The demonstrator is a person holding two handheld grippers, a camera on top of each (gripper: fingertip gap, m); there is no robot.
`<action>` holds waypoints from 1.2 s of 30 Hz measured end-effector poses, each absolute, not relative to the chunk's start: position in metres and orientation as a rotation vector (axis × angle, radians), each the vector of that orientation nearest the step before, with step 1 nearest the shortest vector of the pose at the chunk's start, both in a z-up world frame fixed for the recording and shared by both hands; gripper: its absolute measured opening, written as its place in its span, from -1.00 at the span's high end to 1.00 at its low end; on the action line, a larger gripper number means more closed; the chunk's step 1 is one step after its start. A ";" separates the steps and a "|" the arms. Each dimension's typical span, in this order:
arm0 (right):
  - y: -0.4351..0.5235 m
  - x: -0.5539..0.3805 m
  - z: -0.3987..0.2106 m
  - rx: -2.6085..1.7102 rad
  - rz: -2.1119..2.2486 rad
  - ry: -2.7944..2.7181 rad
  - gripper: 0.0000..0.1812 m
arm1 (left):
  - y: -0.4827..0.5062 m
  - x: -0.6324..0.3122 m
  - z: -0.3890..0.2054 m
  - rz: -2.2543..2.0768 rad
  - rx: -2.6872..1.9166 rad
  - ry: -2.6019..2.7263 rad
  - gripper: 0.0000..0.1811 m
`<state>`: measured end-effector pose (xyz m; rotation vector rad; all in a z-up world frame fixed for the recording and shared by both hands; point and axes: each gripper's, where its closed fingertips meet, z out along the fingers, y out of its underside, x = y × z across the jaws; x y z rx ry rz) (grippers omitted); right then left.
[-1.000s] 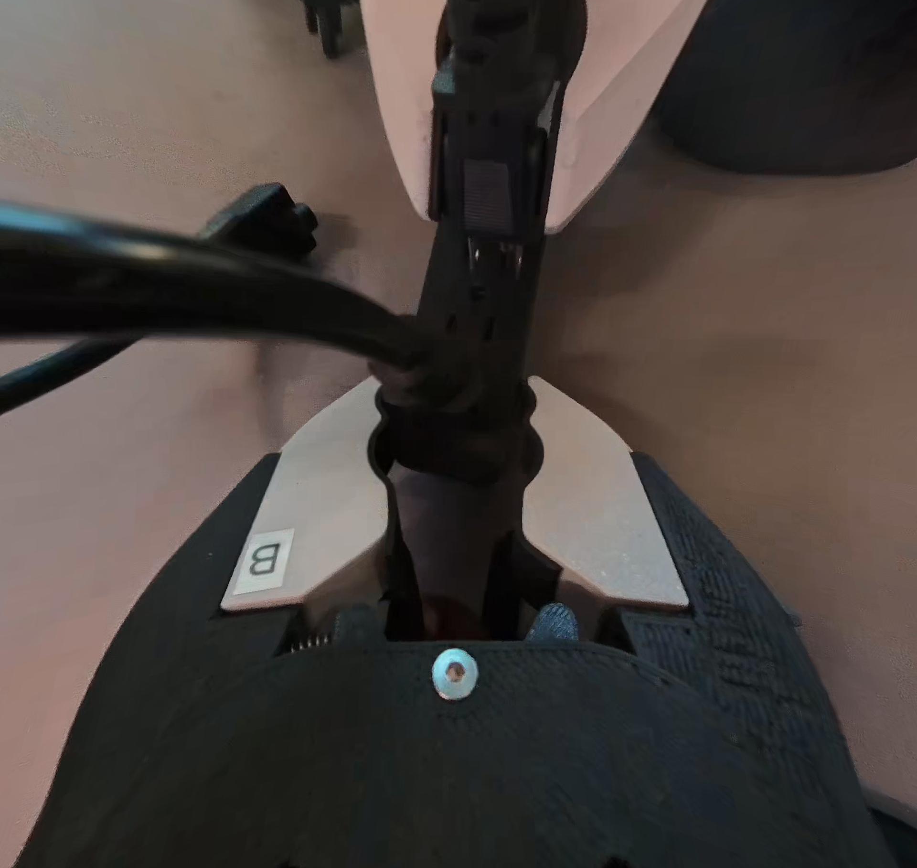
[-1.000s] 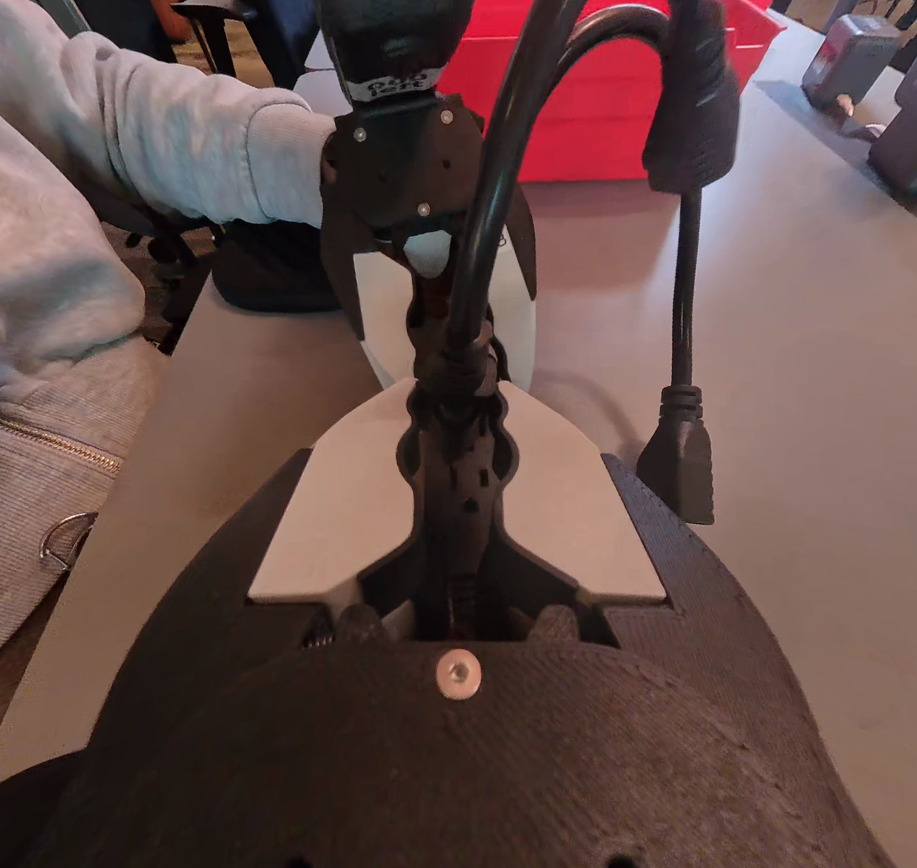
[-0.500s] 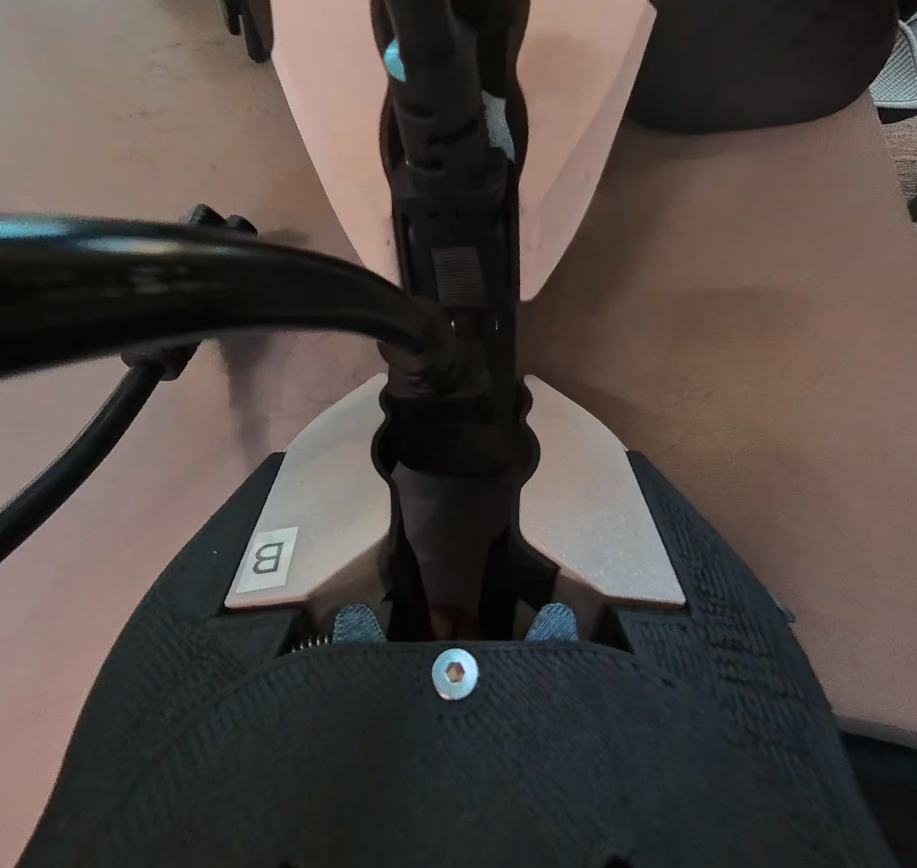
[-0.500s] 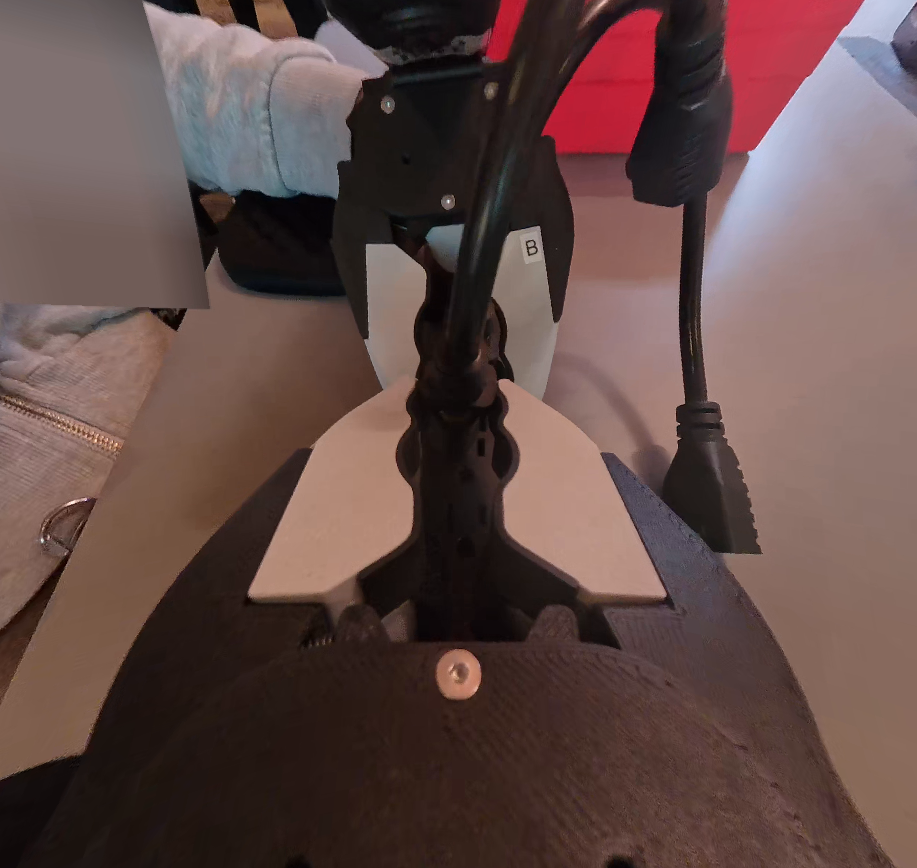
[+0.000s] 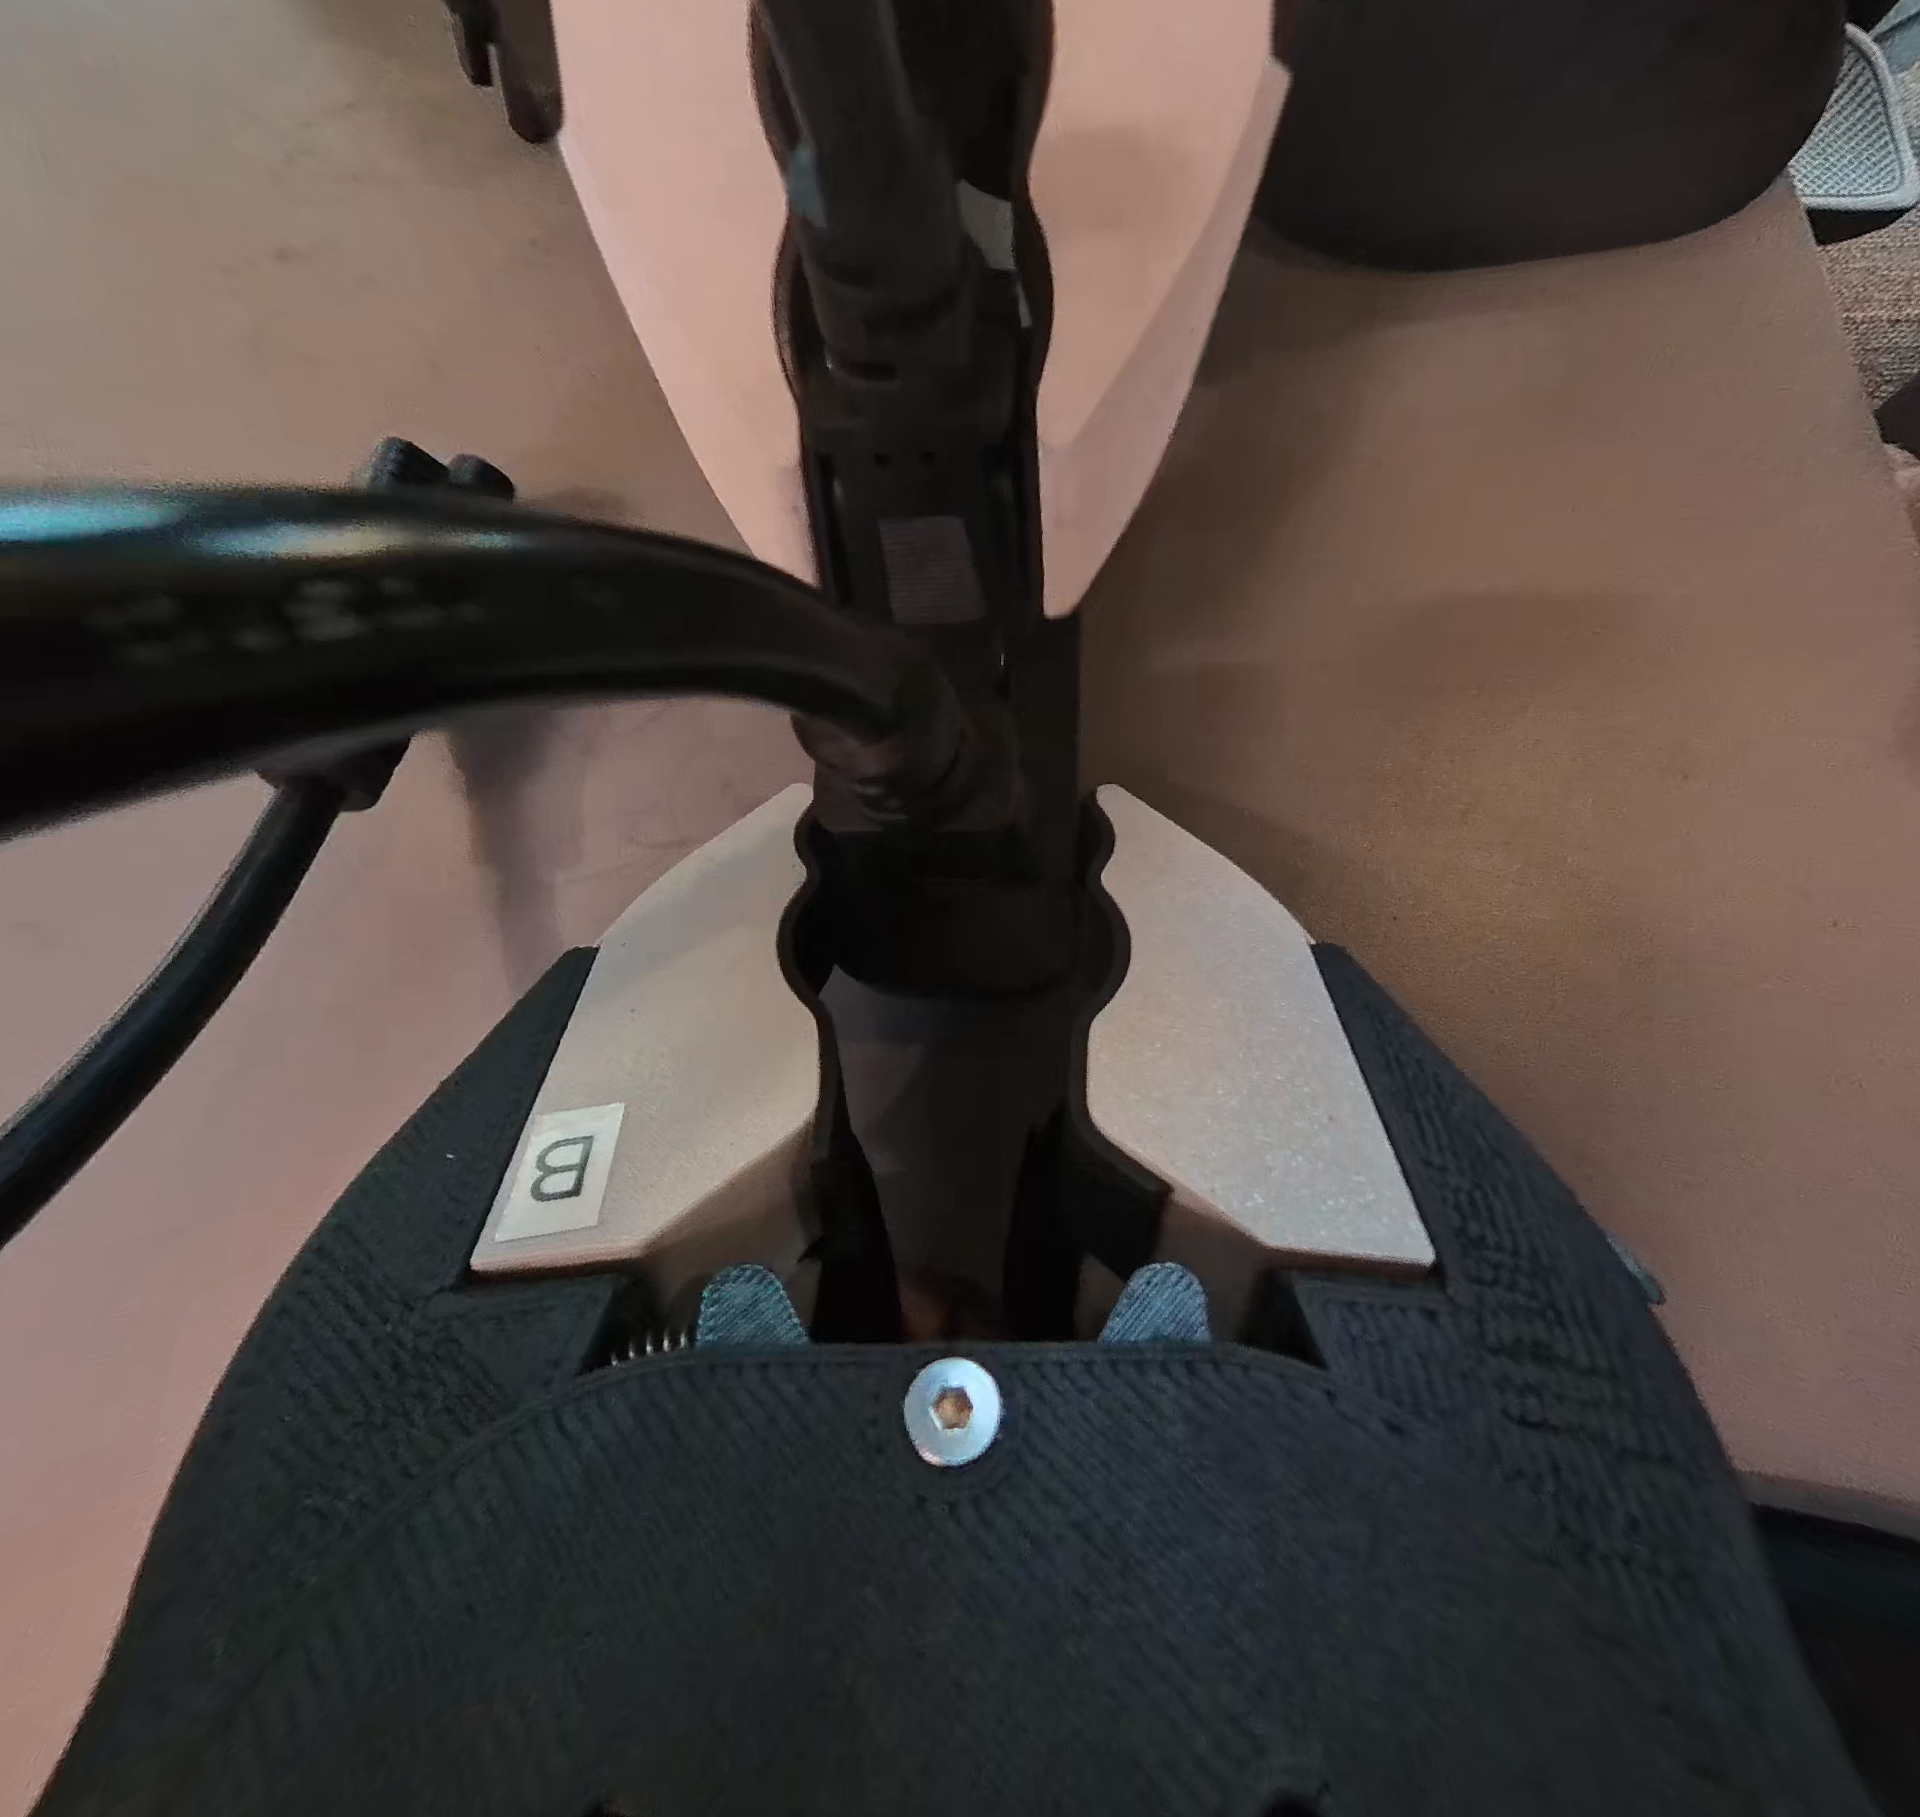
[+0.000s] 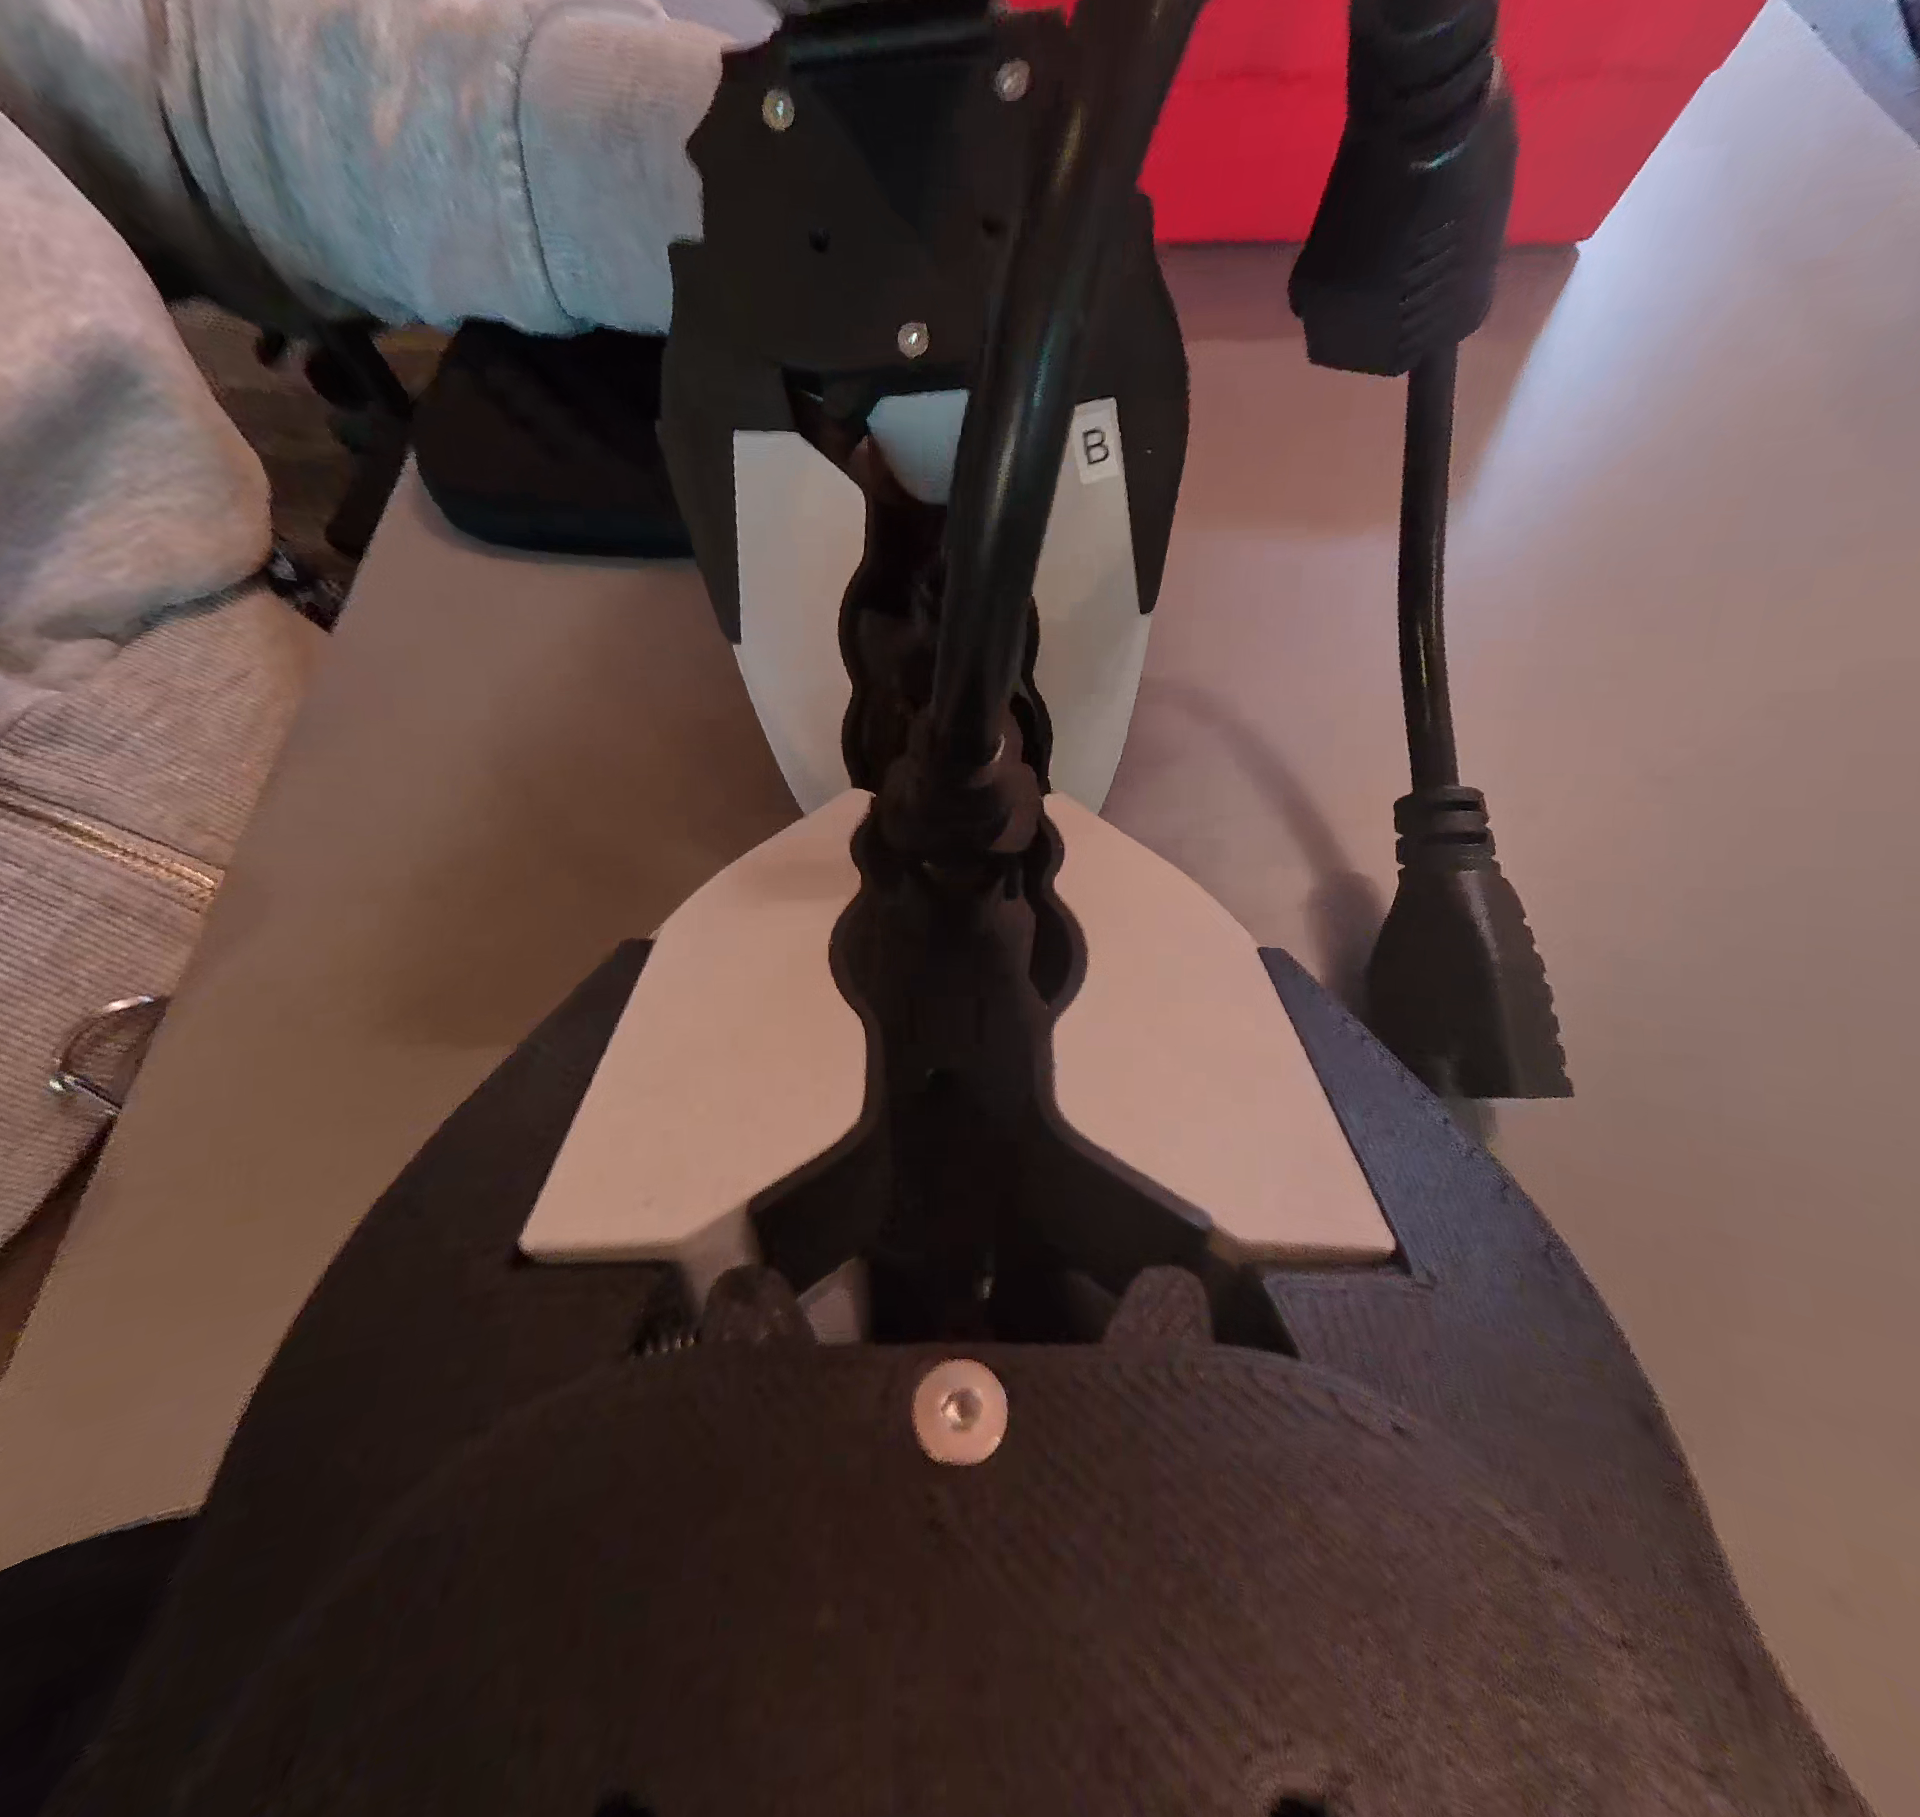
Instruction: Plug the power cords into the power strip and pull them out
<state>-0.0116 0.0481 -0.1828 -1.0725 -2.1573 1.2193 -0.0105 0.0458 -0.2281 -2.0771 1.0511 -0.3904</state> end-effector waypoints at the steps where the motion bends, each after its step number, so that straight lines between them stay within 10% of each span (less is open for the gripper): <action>1: 0.047 -0.012 -0.185 -1.056 1.170 -2.180 0.71 | 0.046 -0.011 -0.228 -0.390 -2.077 1.051 0.51; 17: 0.049 -0.009 -0.204 -1.192 0.903 -2.356 0.67 | 0.048 -0.011 -0.228 -0.375 -2.083 1.030 0.51; 21: 0.037 -0.006 -0.180 -1.207 0.964 -2.363 0.29 | 0.046 -0.011 -0.228 -0.373 -2.081 1.033 0.51; 36: 0.049 -0.003 -0.164 -1.265 0.437 -2.572 0.81 | 0.046 -0.010 -0.228 -0.374 -2.079 1.036 0.51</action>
